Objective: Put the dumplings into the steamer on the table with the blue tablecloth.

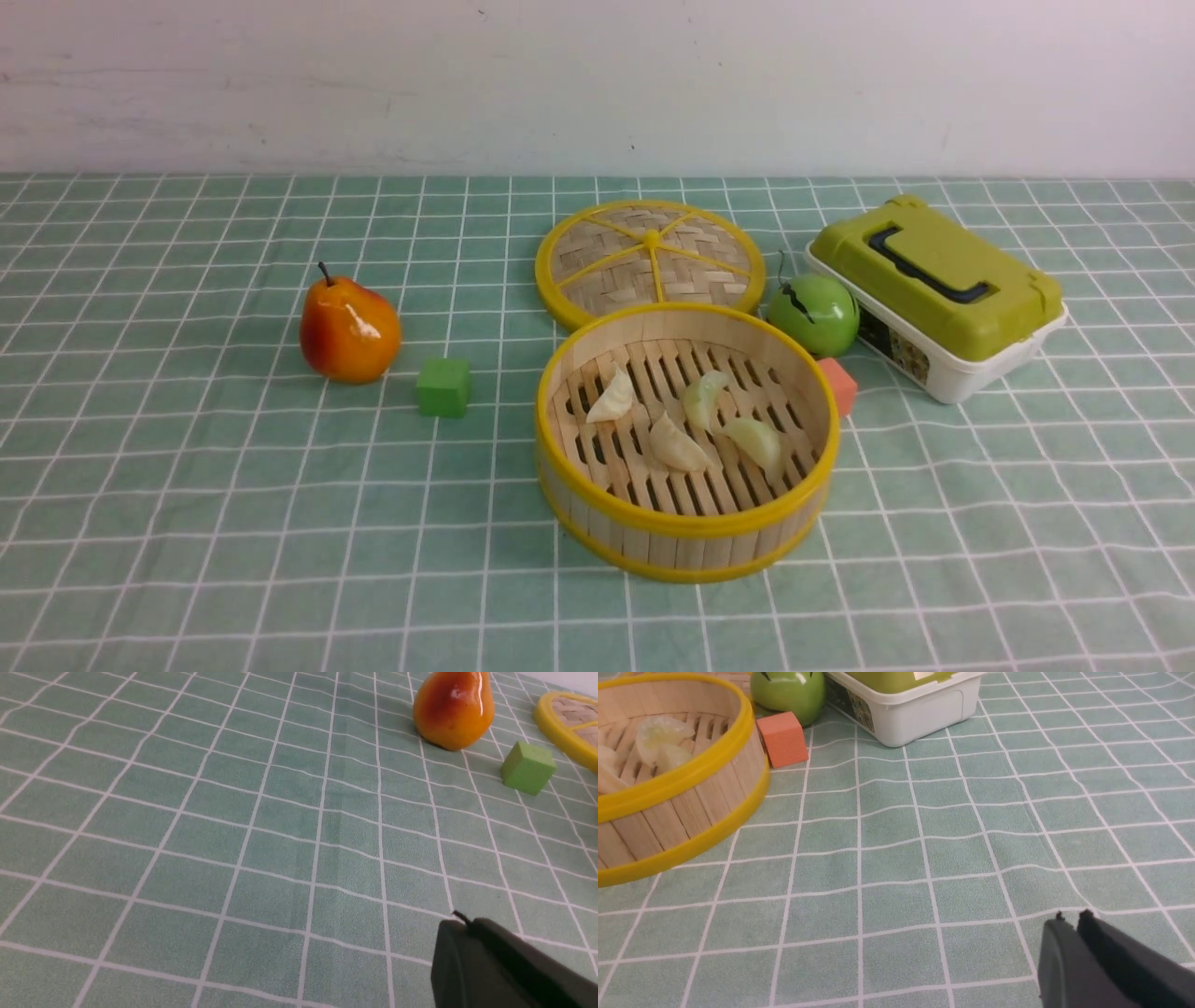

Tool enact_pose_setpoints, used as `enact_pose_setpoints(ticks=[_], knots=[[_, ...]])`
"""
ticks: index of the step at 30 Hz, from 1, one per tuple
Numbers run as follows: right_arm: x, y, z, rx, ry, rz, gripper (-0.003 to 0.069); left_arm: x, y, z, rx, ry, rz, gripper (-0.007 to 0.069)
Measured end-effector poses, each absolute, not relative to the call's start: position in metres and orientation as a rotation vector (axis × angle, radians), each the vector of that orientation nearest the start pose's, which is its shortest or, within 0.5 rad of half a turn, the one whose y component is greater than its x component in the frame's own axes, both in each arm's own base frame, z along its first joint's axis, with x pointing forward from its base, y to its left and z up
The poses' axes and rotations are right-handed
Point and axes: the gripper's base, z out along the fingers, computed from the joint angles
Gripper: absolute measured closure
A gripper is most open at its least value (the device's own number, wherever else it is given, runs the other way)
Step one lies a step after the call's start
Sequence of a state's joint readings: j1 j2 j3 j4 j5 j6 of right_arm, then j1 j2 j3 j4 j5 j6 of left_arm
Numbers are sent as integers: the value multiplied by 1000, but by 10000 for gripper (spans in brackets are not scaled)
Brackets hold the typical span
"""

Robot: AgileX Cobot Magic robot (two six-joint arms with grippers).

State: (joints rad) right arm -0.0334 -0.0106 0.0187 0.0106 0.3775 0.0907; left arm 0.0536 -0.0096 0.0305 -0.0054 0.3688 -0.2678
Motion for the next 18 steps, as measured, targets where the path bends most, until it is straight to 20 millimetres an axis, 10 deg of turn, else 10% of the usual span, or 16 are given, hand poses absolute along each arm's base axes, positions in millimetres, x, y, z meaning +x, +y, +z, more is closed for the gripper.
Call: enact_pose_setpoints(ticks=[18], knots=[[52,-1,174,122,1865,50,585,53,2,170,-309,1851,-161,635]])
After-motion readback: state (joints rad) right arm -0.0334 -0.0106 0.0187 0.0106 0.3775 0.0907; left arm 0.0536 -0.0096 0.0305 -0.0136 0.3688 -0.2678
